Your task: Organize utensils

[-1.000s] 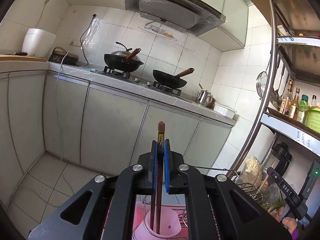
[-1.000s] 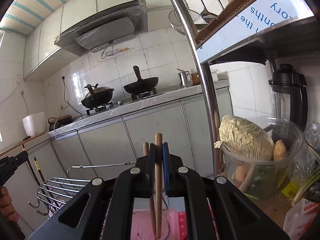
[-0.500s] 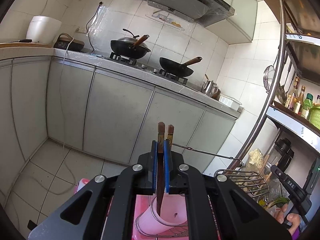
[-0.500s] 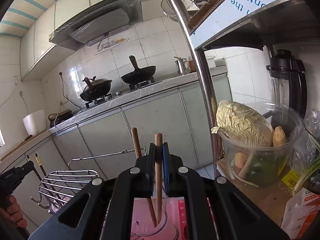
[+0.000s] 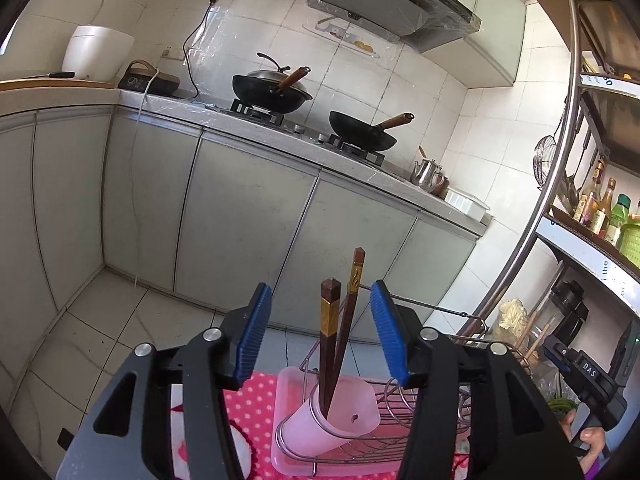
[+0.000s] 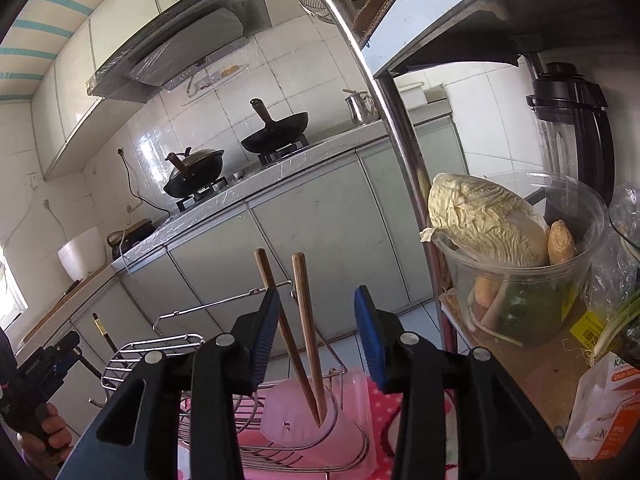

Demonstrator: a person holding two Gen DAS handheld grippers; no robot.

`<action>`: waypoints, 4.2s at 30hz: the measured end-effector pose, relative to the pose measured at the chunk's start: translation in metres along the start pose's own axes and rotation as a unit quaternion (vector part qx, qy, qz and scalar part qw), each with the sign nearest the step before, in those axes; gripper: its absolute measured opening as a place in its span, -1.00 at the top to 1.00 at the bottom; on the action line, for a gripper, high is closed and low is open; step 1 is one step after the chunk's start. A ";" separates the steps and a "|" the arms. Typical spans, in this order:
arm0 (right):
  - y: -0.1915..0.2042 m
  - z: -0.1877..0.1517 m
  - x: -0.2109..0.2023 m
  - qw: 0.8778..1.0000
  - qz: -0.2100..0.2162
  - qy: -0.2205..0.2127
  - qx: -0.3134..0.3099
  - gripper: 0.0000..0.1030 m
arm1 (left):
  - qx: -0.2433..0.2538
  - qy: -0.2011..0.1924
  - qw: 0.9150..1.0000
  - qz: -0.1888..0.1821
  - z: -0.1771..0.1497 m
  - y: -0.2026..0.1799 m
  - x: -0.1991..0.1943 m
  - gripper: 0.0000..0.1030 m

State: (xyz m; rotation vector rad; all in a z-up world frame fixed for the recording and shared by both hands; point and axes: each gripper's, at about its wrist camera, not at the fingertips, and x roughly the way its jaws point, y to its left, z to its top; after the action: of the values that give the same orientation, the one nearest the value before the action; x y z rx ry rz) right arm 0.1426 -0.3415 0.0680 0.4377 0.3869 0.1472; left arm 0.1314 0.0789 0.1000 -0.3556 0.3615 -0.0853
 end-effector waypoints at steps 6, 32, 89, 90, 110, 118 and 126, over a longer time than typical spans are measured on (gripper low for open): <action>0.001 -0.013 -0.024 1.000 0.006 0.016 0.002 0.24 | -0.001 0.015 1.000 -0.003 -0.006 0.004 -0.023 -0.01; -0.006 -0.184 -0.023 0.943 0.060 0.325 0.037 0.40 | 0.056 0.353 0.934 -0.011 -0.201 -0.012 -0.003 -0.01; 0.024 -0.161 -0.007 0.948 0.101 0.302 0.006 0.94 | 0.053 0.221 0.974 -0.018 -0.121 -0.008 -0.040 0.97; 0.026 -0.153 -0.013 0.953 0.107 0.284 0.003 0.94 | 0.056 0.210 0.976 -0.018 -0.116 -0.010 -0.044 0.97; 0.051 -0.005 -0.057 0.992 0.113 -0.019 -0.052 0.94 | 0.075 -0.034 0.996 -0.018 -0.004 -0.062 -0.065 0.97; 0.048 0.025 -0.039 0.988 0.096 -0.106 -0.061 0.94 | 0.095 -0.114 0.989 0.018 0.014 -0.072 -0.045 0.97; 0.055 0.029 -0.016 0.980 0.081 -0.161 -0.086 0.94 | 0.110 -0.161 0.980 0.047 0.013 -0.067 -0.020 0.97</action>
State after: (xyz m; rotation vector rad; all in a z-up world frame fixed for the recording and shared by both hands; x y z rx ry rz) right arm 0.1362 -0.3069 0.1215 0.3149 0.0191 0.2614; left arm 0.1158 0.0230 0.1416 -0.1281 0.0453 0.0264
